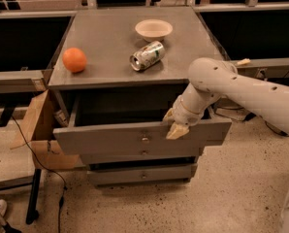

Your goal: Open top drawer

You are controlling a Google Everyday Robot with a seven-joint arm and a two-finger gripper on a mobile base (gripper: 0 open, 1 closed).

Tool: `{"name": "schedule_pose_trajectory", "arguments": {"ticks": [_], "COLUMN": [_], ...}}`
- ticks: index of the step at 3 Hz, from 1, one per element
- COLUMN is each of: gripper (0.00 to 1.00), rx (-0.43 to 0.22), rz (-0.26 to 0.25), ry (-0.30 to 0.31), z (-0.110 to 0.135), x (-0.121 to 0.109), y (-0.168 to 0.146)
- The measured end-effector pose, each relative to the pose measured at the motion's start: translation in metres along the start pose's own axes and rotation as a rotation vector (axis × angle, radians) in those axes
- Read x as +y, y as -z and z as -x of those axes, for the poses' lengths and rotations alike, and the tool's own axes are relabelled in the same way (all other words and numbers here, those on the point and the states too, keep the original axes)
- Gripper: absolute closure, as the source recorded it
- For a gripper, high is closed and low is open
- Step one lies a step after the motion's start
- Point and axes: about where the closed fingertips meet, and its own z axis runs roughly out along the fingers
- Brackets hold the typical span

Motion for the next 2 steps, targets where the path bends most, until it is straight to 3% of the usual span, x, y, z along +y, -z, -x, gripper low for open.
{"name": "schedule_pose_trajectory", "arguments": {"ticks": [1, 2], "gripper": [0.88, 1.0], "rx": [0.0, 0.001], "rz": [0.0, 0.003], "ry": [0.0, -0.004], "z": [0.0005, -0.0014], "x": [-0.001, 0.0024], "y": [0.0014, 0.0023]}}
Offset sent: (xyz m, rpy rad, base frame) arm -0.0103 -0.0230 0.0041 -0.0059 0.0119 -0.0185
